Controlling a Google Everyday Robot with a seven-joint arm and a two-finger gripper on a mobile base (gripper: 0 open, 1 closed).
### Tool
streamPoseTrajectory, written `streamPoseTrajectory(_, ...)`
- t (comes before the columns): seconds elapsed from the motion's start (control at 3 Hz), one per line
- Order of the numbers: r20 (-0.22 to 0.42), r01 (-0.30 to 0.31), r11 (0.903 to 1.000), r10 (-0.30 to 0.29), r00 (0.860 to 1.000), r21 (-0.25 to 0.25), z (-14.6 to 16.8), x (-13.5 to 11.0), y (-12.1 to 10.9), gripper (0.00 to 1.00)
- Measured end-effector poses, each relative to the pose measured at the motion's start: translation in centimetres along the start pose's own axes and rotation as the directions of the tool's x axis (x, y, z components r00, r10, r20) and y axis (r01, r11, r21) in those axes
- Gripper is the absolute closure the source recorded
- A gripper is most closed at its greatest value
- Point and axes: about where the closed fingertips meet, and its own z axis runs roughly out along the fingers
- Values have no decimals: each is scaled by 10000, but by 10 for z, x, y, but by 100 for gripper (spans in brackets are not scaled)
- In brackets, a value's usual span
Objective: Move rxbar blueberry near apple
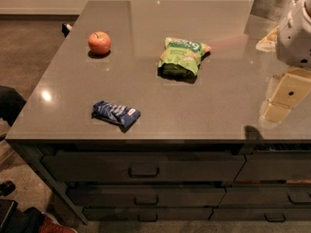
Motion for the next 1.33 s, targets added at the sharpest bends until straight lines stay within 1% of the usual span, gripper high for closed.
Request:
streamPoseTrajectory(0.33, 1, 0, 10000, 0, 10000, 2, 0, 0, 0, 0)
streamPoseTrajectory(0.67, 221, 58, 9997, -53, 9997, -246, 6, -15, 6, 0)
streamPoseTrajectory(1.0, 623, 50, 9983, -14, 9981, -585, 19, -42, 20, 0)
streamPoseTrajectory(1.33, 1227, -30, 9946, 157, 9923, -1034, 41, -79, 39, 0)
